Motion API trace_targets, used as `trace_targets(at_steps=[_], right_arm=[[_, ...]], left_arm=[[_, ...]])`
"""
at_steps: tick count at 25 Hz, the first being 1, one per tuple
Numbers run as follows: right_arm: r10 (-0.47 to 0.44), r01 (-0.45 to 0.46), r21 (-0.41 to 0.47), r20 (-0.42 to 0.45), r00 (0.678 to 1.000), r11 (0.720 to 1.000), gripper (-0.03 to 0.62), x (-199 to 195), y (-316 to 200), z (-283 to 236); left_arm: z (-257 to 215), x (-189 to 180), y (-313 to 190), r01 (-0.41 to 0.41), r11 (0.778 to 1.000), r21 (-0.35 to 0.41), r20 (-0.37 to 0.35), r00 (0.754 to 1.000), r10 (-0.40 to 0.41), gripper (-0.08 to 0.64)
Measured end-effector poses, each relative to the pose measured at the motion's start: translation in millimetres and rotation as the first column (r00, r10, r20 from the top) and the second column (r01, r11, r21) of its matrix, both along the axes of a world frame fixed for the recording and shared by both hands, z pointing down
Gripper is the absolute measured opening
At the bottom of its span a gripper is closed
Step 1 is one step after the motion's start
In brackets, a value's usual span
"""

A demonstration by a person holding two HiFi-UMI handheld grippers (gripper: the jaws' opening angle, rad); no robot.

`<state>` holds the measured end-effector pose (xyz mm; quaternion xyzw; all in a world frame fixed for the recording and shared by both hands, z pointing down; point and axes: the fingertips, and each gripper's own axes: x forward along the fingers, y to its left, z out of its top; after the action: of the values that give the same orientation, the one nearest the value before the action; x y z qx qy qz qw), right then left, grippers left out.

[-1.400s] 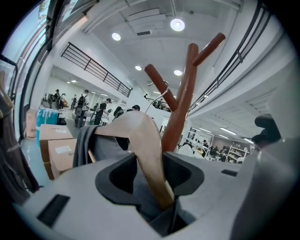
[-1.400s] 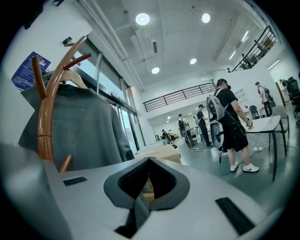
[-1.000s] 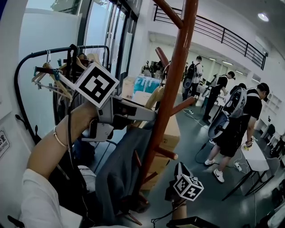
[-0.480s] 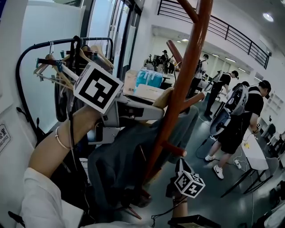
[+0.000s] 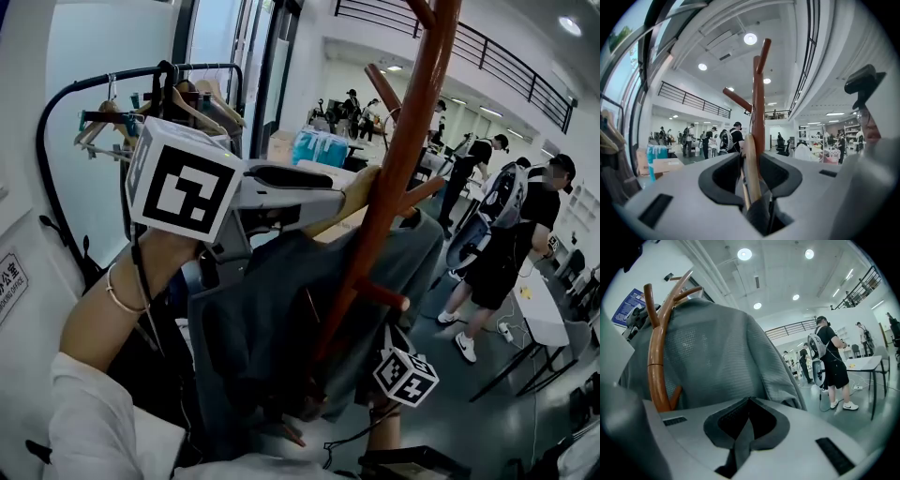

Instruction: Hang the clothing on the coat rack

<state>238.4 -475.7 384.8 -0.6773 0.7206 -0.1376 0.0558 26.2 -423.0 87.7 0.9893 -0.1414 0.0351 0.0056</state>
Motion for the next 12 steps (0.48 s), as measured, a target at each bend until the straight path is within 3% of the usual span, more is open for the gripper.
trace_targets(at_steps=[7, 12], right_arm=[[-0.009, 0.009, -0.01, -0.004, 1.0, 1.0, 0.023, -9, 9, 7], [-0.029, 0.029, -0.024, -0.013, 0.999, 0.999, 0.023, -29, 13, 12]], left_arm=[[-8, -26, 9, 0.14, 0.981, 0.131, -0.028, 0.99, -0.137, 0.126], [-10, -53, 19, 0.207, 0.972, 0.113, -0.084, 0.977, -0.198, 0.124]])
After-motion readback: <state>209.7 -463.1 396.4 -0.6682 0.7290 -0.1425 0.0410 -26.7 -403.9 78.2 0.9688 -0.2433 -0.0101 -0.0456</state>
